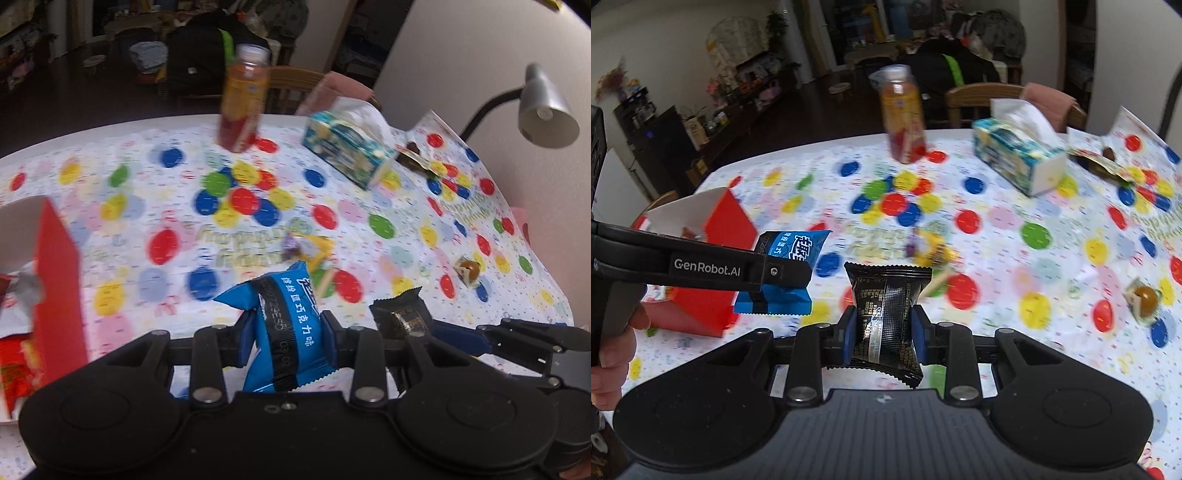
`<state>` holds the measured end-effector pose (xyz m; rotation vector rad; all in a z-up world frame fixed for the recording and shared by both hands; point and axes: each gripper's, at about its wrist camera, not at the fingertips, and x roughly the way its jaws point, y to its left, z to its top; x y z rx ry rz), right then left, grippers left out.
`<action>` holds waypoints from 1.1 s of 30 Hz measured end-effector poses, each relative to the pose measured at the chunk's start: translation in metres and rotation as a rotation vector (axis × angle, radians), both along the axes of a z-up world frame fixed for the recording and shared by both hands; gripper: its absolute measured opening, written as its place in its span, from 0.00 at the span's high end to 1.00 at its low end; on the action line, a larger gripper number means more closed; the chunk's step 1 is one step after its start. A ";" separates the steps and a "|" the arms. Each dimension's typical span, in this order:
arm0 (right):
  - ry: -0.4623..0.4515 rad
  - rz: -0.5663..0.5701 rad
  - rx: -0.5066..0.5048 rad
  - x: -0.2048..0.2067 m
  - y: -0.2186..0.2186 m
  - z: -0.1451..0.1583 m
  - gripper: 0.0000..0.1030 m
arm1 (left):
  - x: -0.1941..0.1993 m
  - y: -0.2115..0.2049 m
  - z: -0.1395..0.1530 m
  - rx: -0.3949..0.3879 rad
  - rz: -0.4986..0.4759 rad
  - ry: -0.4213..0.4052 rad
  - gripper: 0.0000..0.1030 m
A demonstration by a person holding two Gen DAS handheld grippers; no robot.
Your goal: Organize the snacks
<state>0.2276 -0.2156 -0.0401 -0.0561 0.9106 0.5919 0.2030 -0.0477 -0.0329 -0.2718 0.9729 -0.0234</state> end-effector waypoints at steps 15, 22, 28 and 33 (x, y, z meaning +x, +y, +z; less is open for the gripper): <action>-0.024 0.158 0.022 -0.027 0.124 0.024 0.71 | -0.061 0.110 0.019 0.018 0.136 -0.027 0.66; -0.034 0.219 0.020 -0.037 0.182 0.026 0.71 | -0.085 0.162 0.025 0.034 0.203 -0.042 0.66; -0.023 0.254 0.011 -0.039 0.222 0.023 0.71 | -0.099 0.199 0.021 0.053 0.250 -0.036 0.66; -0.018 0.270 -0.008 -0.039 0.255 0.015 0.71 | -0.107 0.227 0.013 0.089 0.280 -0.019 0.66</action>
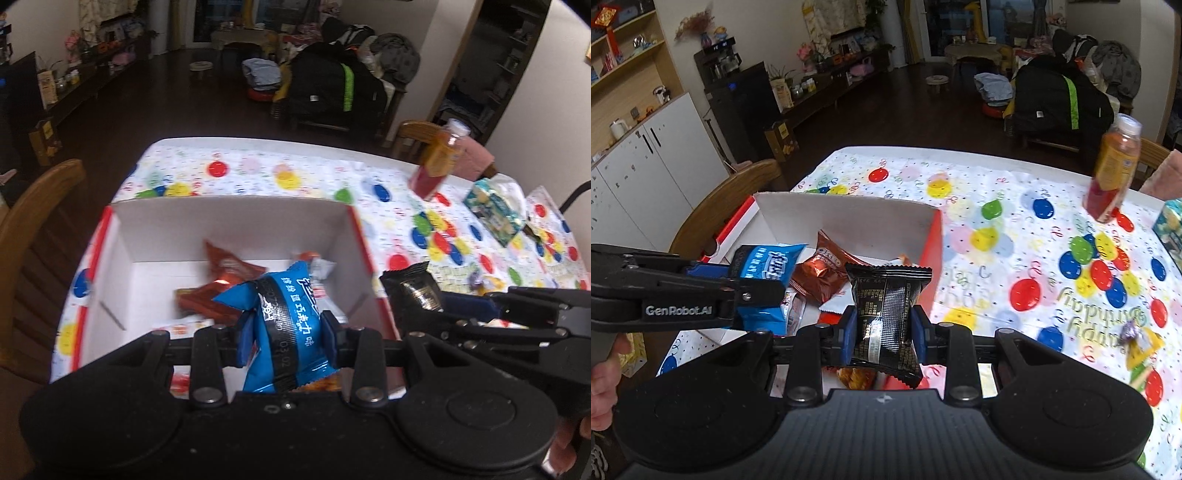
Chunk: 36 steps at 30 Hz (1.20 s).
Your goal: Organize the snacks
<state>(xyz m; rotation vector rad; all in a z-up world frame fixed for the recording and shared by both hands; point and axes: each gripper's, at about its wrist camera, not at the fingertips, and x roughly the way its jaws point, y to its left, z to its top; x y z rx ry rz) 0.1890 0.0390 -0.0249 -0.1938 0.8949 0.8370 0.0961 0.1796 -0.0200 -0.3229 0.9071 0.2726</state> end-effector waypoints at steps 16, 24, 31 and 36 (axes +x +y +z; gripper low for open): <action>0.021 0.076 -0.085 0.000 0.084 -0.031 0.71 | -0.001 0.056 -0.044 0.051 0.031 0.102 0.66; 0.055 0.086 -0.135 0.001 0.102 -0.053 0.71 | 0.007 0.059 -0.065 0.042 0.033 0.145 0.66; 0.063 0.082 -0.152 0.001 0.104 -0.062 0.71 | 0.010 0.060 -0.078 0.026 0.030 0.176 0.66; 0.075 0.079 -0.147 0.000 0.103 -0.063 0.71 | 0.010 0.061 -0.086 0.016 0.031 0.195 0.65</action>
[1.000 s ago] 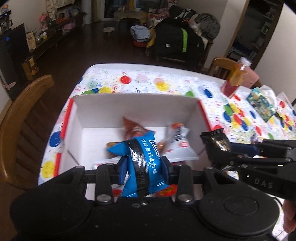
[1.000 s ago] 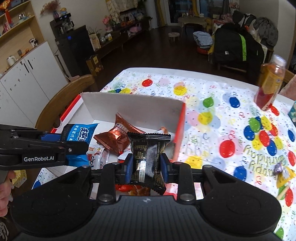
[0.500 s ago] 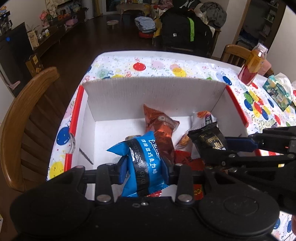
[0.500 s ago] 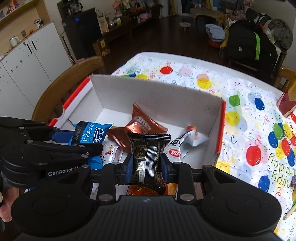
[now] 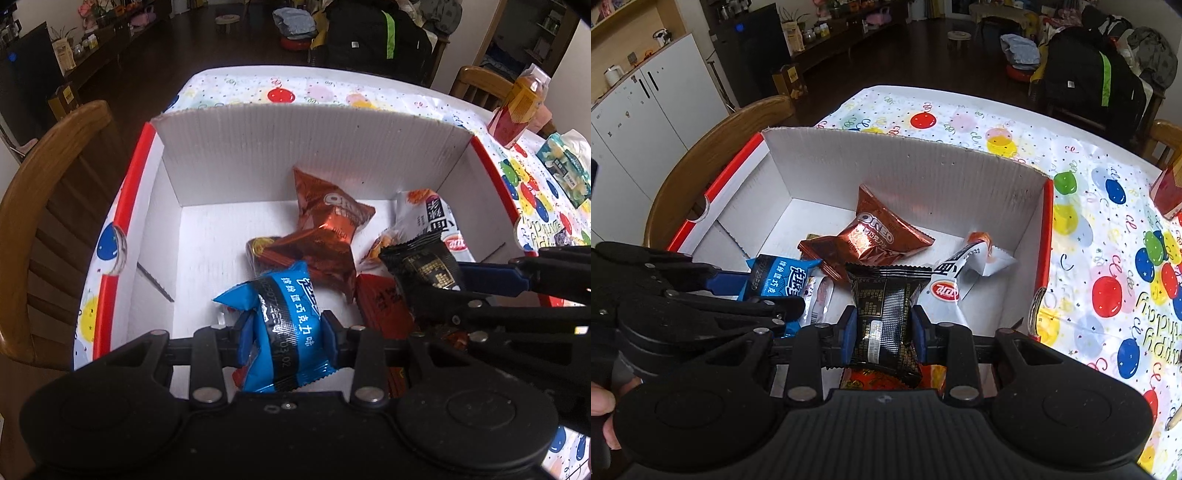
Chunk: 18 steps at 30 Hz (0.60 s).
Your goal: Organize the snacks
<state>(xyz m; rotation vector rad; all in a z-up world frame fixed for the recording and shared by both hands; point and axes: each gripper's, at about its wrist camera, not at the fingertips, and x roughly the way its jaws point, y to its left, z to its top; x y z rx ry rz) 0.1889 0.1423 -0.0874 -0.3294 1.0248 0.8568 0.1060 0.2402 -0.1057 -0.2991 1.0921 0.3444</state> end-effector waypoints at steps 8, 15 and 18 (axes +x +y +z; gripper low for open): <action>0.028 -0.004 0.016 0.000 -0.006 0.002 0.70 | -0.003 0.002 -0.002 -0.010 0.014 0.008 0.63; 0.006 -0.007 0.084 -0.006 -0.020 0.017 0.44 | -0.009 0.002 0.009 -0.005 0.023 -0.021 0.46; 0.006 -0.011 0.107 -0.008 -0.027 0.024 0.44 | -0.013 -0.001 0.017 -0.008 0.023 -0.040 0.39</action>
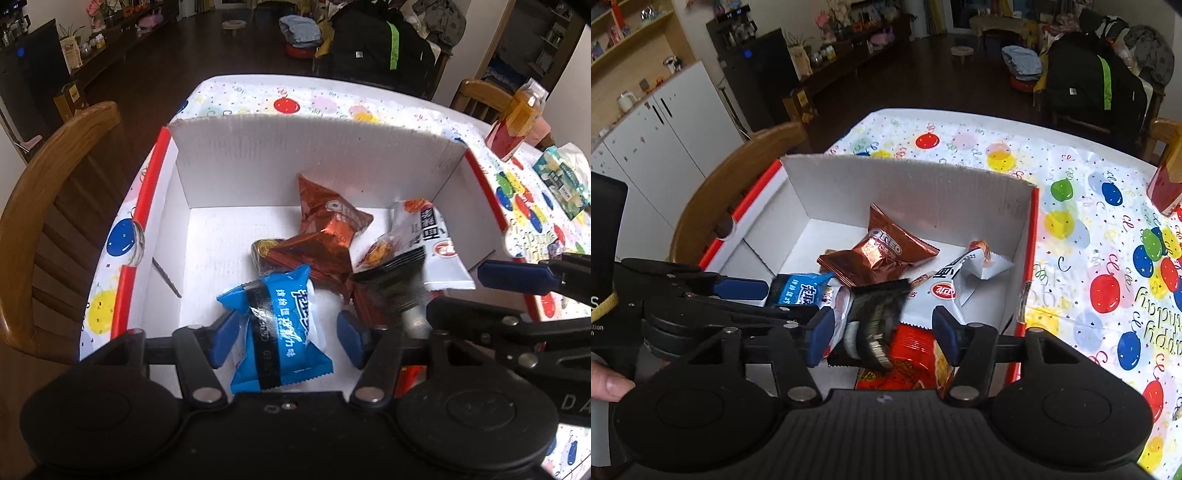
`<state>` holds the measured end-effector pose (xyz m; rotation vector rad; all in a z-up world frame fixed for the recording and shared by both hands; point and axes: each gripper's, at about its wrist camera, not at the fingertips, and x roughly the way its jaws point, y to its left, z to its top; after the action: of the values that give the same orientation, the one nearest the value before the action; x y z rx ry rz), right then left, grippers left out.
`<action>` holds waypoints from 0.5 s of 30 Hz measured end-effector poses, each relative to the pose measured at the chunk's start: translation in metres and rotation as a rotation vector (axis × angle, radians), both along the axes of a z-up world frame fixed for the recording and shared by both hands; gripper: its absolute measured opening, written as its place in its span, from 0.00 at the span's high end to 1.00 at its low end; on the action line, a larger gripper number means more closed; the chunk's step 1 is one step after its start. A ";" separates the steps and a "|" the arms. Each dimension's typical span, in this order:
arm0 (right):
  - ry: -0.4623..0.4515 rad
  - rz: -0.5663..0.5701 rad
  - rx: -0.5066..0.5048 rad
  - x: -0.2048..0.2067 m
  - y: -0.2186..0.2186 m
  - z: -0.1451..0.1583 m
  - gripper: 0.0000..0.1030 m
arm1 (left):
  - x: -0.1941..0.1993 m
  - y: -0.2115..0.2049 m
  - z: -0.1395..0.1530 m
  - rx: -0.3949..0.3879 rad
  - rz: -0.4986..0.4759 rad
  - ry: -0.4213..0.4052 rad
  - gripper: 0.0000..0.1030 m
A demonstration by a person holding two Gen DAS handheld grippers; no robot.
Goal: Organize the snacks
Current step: 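Open both tools to drop the blue packet and dark snack into the box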
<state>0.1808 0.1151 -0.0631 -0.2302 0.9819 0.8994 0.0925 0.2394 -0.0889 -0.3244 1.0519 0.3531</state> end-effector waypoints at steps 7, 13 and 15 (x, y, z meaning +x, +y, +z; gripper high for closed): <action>-0.023 -0.001 0.048 -0.009 -0.024 0.018 0.35 | -0.014 -0.015 0.021 0.021 -0.022 -0.055 0.31; -0.046 -0.009 0.084 -0.016 -0.050 0.034 0.31 | -0.022 -0.036 0.044 0.052 -0.055 -0.113 0.26; -0.043 -0.020 0.102 -0.018 -0.059 0.040 0.30 | -0.023 -0.043 0.050 0.062 -0.063 -0.131 0.23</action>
<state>0.1631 0.0562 -0.0233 -0.1522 0.8940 0.9200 0.0696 0.1968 -0.0388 -0.2547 0.9185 0.3034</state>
